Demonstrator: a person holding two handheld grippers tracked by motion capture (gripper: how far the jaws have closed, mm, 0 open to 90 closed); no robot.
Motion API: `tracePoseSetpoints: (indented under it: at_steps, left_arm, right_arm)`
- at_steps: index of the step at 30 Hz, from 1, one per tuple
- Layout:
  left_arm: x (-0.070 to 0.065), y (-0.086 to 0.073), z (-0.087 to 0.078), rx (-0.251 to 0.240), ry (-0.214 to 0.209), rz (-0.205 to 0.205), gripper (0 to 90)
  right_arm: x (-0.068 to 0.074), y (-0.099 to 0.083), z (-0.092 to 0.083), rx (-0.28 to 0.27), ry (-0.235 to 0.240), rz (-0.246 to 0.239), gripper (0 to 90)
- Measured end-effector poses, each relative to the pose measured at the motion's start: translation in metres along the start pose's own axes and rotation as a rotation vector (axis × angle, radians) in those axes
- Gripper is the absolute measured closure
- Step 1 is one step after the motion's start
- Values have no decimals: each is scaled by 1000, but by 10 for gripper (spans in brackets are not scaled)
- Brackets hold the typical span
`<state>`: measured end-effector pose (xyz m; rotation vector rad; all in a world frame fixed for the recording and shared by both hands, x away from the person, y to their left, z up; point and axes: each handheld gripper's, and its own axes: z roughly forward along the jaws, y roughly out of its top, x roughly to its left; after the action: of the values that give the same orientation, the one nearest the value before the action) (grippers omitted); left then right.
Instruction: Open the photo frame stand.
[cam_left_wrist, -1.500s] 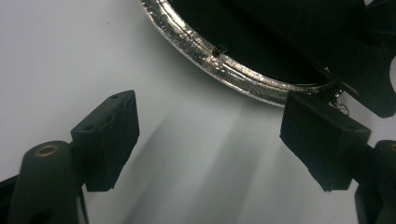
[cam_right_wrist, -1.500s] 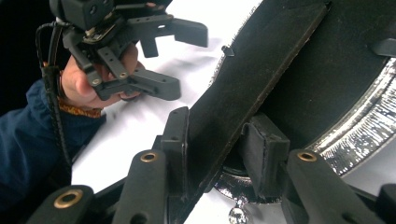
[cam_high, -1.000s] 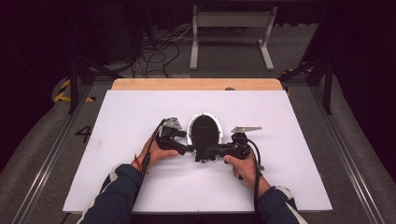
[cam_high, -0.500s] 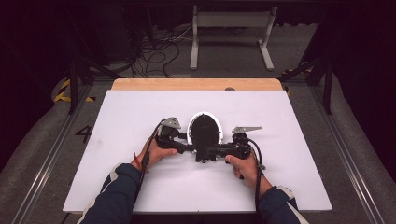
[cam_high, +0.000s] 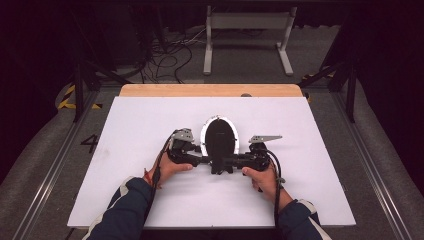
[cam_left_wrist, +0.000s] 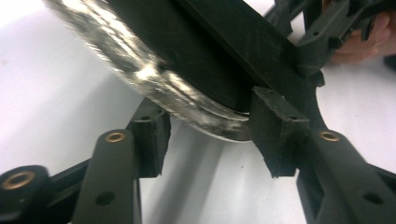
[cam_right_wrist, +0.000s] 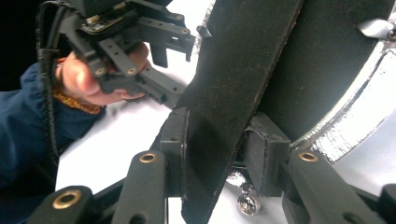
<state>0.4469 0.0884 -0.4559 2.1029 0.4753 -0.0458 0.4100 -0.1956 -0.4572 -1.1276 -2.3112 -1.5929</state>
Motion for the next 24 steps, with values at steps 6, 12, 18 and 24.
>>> tracePoseSetpoints:
  at_steps: [6,12,18,24]
  left_arm:
    - [-3,2,-7,-17,-1,15,576]
    - [-3,3,-11,-44,29,36,660]
    - [-5,3,-13,-58,33,46,686]
    - [-6,3,-14,-74,38,56,721]
  right_arm:
    - [1,0,-2,-1,-11,-12,630]
    - [1,1,-4,2,-22,-20,636]
    - [5,2,-4,16,-44,-50,638]
    - [6,3,-5,8,-63,-62,653]
